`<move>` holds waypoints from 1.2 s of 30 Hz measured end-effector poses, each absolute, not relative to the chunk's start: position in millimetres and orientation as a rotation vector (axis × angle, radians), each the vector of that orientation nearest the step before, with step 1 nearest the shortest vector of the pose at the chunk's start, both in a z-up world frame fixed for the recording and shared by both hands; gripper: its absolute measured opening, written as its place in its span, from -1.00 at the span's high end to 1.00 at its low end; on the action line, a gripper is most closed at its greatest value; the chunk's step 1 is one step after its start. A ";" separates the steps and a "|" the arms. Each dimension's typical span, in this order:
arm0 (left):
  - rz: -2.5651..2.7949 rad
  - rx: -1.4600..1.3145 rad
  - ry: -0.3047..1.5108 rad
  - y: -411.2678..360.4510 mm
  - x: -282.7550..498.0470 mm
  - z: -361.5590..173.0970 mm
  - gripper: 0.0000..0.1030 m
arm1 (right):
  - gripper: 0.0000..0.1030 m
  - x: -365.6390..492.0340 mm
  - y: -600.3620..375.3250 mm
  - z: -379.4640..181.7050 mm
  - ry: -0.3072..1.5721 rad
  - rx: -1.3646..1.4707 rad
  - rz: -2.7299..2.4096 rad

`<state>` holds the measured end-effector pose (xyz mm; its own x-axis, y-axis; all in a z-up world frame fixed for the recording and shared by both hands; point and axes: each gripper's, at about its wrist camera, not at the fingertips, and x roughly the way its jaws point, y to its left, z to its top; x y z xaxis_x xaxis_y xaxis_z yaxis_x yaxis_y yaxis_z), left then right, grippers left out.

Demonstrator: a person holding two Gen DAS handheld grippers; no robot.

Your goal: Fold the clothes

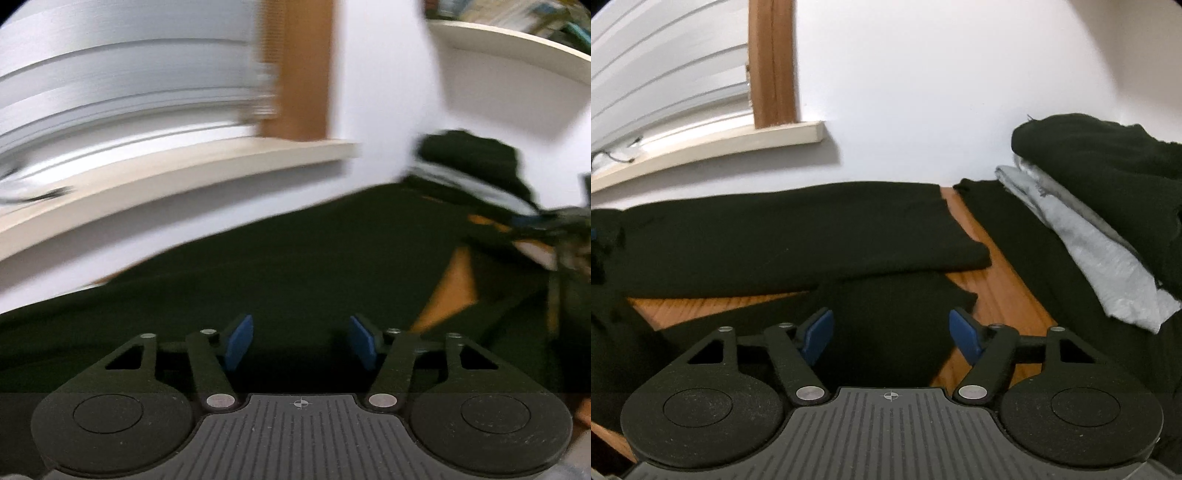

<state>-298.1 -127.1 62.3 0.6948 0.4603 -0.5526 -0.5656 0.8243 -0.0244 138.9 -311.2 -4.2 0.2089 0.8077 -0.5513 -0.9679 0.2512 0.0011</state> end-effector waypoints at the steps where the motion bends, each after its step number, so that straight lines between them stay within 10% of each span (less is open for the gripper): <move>1: 0.558 -0.196 0.568 -130.9 -291.3 60.2 -0.09 | -0.32 139.4 -310.8 -5.7 0.500 -0.382 1.274; 9: 0.409 -0.170 0.627 -161.0 -236.9 43.1 -0.03 | 0.03 139.3 -313.6 -11.6 0.531 -0.317 1.315; 21: 0.270 -0.133 0.708 -168.2 -200.2 25.6 -0.08 | 0.04 109.9 -292.4 -22.9 0.527 -0.391 1.344; 26: 0.187 -0.111 0.714 -151.9 -201.7 24.7 -0.06 | 0.97 107.6 -298.7 -16.4 0.537 -0.389 1.271; 36: 0.076 -0.092 0.688 -151.6 -202.4 21.6 0.20 | 0.96 128.9 -366.6 24.8 0.510 -0.250 1.013</move>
